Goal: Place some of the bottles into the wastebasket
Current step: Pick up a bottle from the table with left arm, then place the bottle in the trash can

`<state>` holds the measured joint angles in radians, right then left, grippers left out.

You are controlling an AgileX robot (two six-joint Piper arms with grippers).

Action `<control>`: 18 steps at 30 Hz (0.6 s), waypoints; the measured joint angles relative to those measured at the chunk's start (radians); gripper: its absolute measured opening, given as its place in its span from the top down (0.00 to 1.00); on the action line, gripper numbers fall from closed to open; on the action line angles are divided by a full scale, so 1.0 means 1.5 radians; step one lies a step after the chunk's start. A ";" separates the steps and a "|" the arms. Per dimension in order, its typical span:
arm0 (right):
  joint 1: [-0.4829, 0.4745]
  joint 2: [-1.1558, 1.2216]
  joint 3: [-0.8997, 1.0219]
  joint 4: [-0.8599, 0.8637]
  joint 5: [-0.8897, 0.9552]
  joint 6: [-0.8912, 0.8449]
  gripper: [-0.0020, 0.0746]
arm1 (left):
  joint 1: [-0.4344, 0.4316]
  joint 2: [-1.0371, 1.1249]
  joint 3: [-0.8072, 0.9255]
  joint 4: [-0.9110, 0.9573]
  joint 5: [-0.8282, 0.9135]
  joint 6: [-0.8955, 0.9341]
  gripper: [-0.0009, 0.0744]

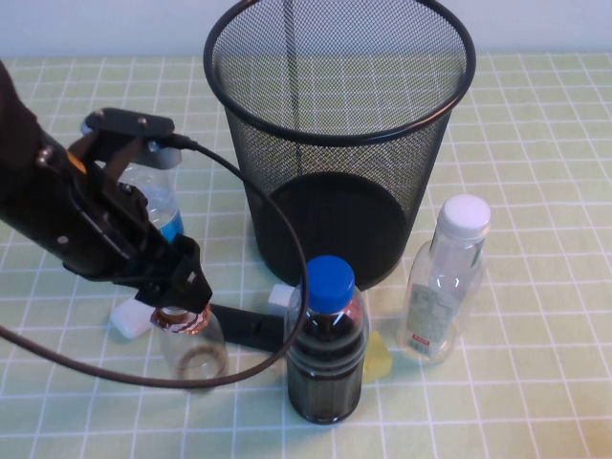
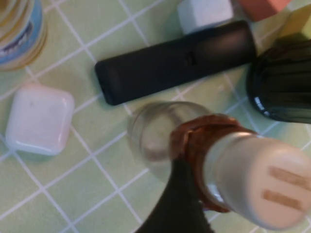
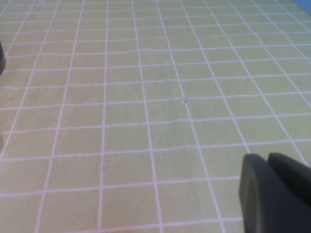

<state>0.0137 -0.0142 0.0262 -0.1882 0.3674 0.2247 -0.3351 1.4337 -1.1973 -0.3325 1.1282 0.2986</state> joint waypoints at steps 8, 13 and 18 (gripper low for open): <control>0.000 0.000 0.000 0.000 0.000 0.000 0.98 | 0.000 0.024 -0.010 0.030 -0.012 -0.020 0.61; 0.000 0.000 0.000 0.000 0.000 0.000 0.98 | 0.000 0.021 -0.074 0.030 0.052 -0.022 0.61; 0.000 0.000 0.000 0.000 0.000 0.000 0.98 | 0.000 -0.017 -0.177 0.029 0.068 -0.052 0.61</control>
<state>0.0137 -0.0142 0.0262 -0.1882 0.3674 0.2247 -0.3351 1.4077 -1.4632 -0.2893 1.2303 0.2213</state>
